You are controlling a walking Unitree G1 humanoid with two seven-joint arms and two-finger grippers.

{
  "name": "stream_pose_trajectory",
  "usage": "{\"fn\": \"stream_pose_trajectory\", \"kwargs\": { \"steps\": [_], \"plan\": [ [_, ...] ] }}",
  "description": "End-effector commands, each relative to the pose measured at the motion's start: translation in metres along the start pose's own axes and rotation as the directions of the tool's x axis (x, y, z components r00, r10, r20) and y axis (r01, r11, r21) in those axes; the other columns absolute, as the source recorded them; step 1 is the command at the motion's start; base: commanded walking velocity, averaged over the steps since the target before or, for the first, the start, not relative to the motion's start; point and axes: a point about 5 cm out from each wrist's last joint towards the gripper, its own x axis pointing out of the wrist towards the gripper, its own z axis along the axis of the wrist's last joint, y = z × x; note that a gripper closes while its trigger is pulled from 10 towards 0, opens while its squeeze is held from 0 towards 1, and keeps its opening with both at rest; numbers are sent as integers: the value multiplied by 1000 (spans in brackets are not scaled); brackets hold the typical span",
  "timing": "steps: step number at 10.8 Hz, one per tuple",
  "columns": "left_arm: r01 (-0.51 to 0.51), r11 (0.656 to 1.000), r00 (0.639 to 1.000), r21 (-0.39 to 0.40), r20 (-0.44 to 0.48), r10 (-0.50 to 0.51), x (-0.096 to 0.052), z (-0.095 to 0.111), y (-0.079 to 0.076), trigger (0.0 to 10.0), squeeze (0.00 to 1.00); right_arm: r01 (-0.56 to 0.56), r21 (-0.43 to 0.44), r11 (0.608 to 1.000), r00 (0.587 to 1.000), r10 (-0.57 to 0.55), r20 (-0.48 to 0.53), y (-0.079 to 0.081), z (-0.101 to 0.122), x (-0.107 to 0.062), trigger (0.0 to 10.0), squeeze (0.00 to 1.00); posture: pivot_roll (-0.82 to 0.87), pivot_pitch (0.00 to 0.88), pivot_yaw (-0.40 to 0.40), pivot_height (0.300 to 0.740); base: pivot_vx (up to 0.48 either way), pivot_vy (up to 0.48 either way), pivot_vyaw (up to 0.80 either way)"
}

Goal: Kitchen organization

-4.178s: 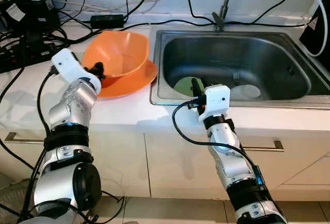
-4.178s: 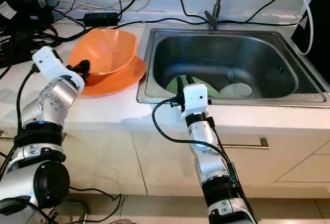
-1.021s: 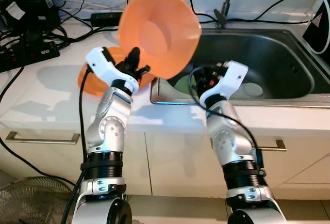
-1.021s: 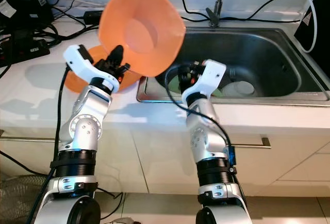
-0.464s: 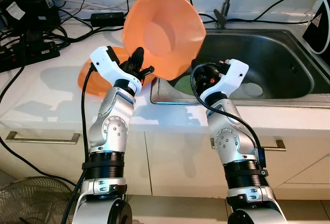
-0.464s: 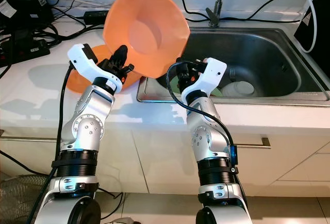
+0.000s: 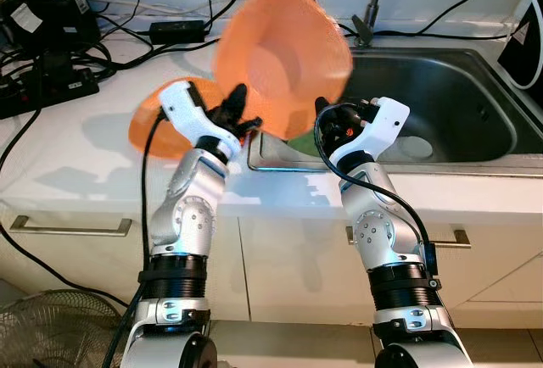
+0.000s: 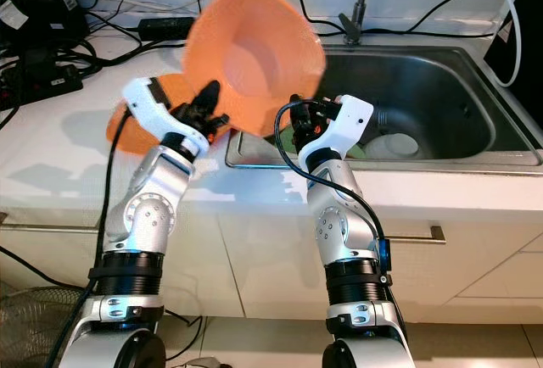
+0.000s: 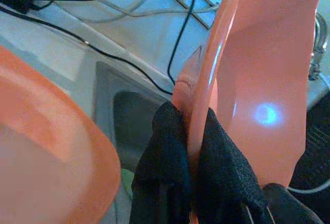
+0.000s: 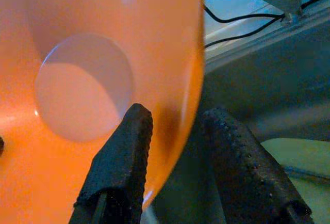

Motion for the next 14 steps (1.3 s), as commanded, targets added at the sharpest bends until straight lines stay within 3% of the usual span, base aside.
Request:
{"fn": "stream_pose_trajectory", "kwargs": {
  "steps": [1, 4, 5, 7, 13, 14],
  "plan": [
    [61, 998, 998, 4, 24, -61, 0, 6, -11, 10000, 0, -9, 18, 1000, 1000, 9, -3, 6, -2, 0, 10000, 0, 115, 0, 43, 740, 0, 0, 0],
    [135, 991, 991, -11, -5, -136, -3, 1, -18, 10000, 0, -27, 16, 999, 1000, 27, -1, 9, -2, 0, 10000, 0, 116, 0, 44, 740, 0, 0, 0],
    [130, 991, 991, 2, -19, -130, -4, -2, -17, 10000, 0, -42, 12, 999, 999, 41, 9, 10, -1, 1, 0, 0, 115, 0, 44, 740, 0, 0, 0],
    [126, 992, 992, 2, -25, -126, -5, -4, -16, 10000, 0, -46, 13, 999, 999, 46, 23, 10, 2, 0, 0, 0, 113, 0, 44, 740, 0, 0, 0],
    [84, 996, 996, 41, -45, -82, -6, -9, -9, 10000, 0, -24, 158, 987, 1000, 21, 15, 6, 2, 0, 0, 0, 116, 0, 36, 740, 0, 0, 0],
    [88, 995, 995, 49, -53, -86, -6, -9, -9, 10000, 208, -21, 190, 981, 1000, 19, 12, 6, 2, 0, 0, 0, 117, 0, 35, 740, 0, 0, 0]
  ]
}}
